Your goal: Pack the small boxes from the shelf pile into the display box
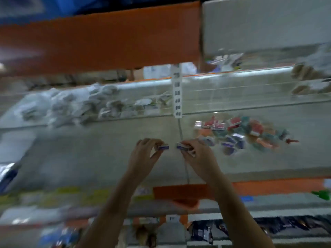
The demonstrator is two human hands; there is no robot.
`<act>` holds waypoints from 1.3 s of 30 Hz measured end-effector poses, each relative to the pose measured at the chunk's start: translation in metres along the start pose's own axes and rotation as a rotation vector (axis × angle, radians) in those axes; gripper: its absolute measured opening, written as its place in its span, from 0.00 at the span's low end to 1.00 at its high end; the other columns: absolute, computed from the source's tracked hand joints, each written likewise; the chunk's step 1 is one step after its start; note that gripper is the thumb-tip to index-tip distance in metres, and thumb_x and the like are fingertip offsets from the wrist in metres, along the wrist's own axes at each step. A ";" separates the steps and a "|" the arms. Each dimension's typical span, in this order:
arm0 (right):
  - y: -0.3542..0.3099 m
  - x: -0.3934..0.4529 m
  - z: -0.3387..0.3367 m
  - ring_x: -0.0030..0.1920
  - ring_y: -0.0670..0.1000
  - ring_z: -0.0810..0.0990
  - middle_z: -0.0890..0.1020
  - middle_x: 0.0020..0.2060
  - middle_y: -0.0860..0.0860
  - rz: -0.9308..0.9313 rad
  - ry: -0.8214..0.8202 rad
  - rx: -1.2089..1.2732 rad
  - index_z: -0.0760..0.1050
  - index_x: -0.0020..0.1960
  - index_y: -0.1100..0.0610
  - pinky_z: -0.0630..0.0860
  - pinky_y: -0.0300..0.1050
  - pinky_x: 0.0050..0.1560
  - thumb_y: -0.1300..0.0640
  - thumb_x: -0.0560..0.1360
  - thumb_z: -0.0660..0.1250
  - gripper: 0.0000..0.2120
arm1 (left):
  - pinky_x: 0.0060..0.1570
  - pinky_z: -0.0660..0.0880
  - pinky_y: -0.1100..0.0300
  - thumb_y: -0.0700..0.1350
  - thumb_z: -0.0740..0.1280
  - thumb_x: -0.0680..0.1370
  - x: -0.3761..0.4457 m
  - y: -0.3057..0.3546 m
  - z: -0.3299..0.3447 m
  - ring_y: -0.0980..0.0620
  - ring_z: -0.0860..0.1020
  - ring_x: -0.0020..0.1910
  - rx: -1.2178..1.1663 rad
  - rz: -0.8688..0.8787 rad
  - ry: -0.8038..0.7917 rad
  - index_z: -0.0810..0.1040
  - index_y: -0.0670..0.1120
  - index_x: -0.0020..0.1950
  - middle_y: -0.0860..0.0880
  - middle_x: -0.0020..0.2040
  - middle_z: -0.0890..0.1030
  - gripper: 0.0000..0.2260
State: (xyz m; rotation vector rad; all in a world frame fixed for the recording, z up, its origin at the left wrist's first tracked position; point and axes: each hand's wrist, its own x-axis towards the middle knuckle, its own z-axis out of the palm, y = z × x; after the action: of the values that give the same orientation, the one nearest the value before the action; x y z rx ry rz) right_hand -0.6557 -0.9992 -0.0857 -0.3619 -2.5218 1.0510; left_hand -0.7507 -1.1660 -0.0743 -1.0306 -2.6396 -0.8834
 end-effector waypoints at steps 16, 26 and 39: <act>-0.198 -0.030 0.143 0.47 0.49 0.77 0.79 0.50 0.53 -0.416 -0.286 0.160 0.78 0.57 0.57 0.74 0.42 0.49 0.61 0.74 0.68 0.12 | 0.51 0.71 0.55 0.40 0.72 0.72 -0.173 -0.112 -0.187 0.43 0.76 0.50 0.168 -0.346 0.280 0.82 0.43 0.52 0.45 0.49 0.82 0.09; -0.308 -0.067 0.251 0.51 0.53 0.76 0.79 0.50 0.53 -0.474 -0.361 0.070 0.78 0.56 0.57 0.70 0.42 0.51 0.59 0.74 0.69 0.11 | 0.49 0.71 0.59 0.45 0.69 0.75 -0.266 -0.221 -0.275 0.51 0.74 0.52 0.159 -0.412 0.273 0.80 0.48 0.56 0.51 0.52 0.80 0.10; -0.378 -0.002 0.351 0.53 0.51 0.71 0.74 0.48 0.51 -0.510 -0.314 -0.088 0.78 0.58 0.54 0.63 0.38 0.46 0.56 0.73 0.69 0.13 | 0.49 0.72 0.57 0.44 0.71 0.73 -0.223 -0.350 -0.324 0.47 0.76 0.51 0.199 -0.343 0.254 0.81 0.47 0.55 0.48 0.51 0.81 0.11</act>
State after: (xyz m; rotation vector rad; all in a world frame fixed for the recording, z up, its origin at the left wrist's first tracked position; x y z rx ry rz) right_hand -0.8415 -1.4784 -0.0400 0.4410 -2.7149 0.8419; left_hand -0.8337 -1.6851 -0.0548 -0.3958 -2.6529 -0.7331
